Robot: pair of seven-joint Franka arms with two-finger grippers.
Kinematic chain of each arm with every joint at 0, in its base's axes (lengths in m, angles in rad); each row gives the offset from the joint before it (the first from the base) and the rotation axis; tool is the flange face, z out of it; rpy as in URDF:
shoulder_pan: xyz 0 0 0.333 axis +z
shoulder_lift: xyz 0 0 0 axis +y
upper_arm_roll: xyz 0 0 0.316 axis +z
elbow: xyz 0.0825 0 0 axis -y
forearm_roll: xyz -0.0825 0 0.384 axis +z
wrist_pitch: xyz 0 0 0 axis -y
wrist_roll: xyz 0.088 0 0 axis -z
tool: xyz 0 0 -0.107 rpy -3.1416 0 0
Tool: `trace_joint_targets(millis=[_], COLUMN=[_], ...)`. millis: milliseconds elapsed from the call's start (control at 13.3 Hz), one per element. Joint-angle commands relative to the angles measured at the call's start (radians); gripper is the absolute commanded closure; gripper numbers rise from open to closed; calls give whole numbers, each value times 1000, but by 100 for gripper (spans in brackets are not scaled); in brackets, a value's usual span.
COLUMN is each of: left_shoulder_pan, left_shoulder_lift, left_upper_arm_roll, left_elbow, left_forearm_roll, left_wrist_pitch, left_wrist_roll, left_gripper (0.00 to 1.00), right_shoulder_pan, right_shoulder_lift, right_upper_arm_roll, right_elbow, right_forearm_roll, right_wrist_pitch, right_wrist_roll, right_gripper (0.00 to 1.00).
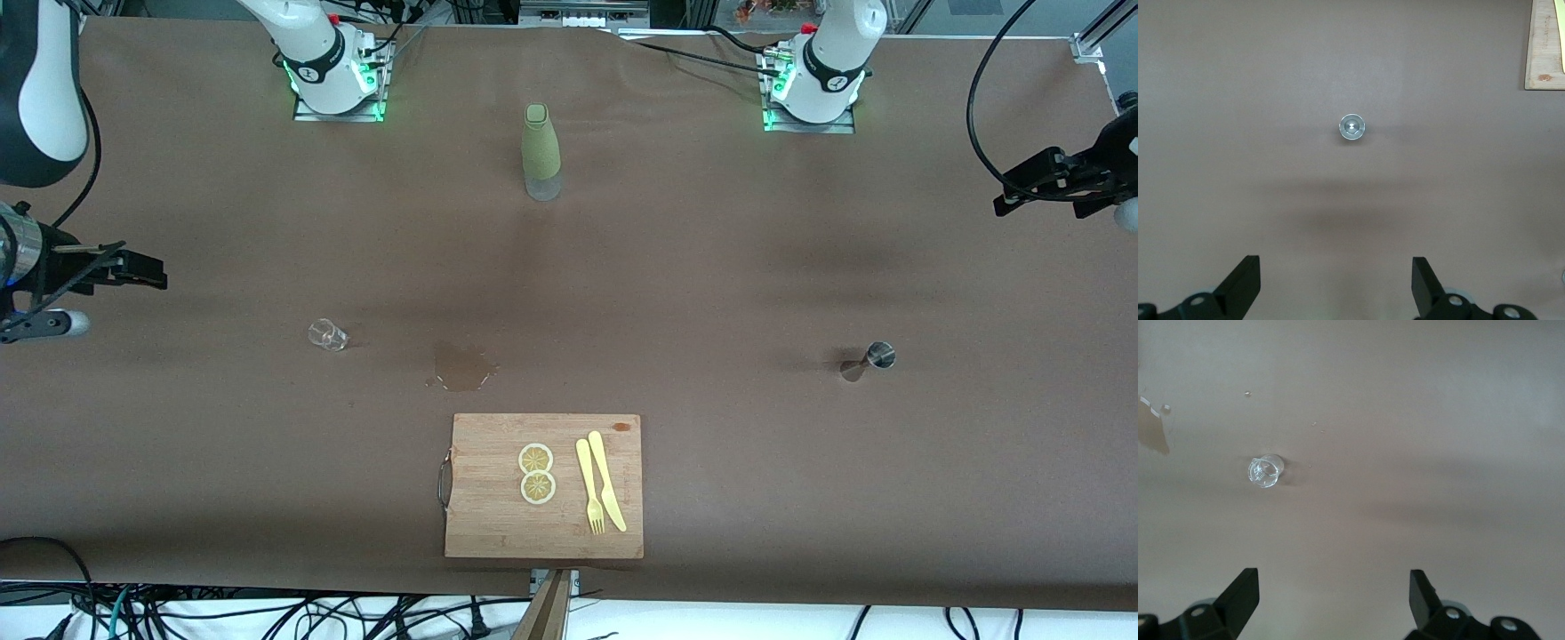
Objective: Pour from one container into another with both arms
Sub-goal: 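Move the right gripper down toward the clear glass beaker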
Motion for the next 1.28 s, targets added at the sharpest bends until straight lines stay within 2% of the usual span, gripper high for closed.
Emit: trace_joint_targets(millis=[0,226,377,603,980,1206], left_shoulder_pan=[6,7,4,13,15,17], left_shoulder_lift=[11,11,12,15,15,14], left_upper_arm_roll=[-1,-1,-2,2,3,-1], left_elbow=[27,27,30,33,7,-42], left_forearm_roll=[-25,-27,-27,-53,-56,-48], left_wrist_pitch=[-9,-9,-9,-9,-3,47], left_wrist_roll=[13,13,13,17,53,51], left_gripper=[0,0,0,0,0,0], right_shoulder_pan=[-5,-14,-28,-68,-76,-76], right_shoulder_lift=[-22,-22,-16,6,128,178], right_upper_arm_roll=[1,0,-5,-17,-75,-81], right_elbow=[-83,-159,-208,-279,-279,-278], right_forearm_roll=[27,41,85,249,564,641], right_wrist_pitch=[81,174,247,333,336,334], right_wrist_roll=[-165,-375,-533,-808,-1204,-1318], right_gripper=[0,0,0,0,0,0])
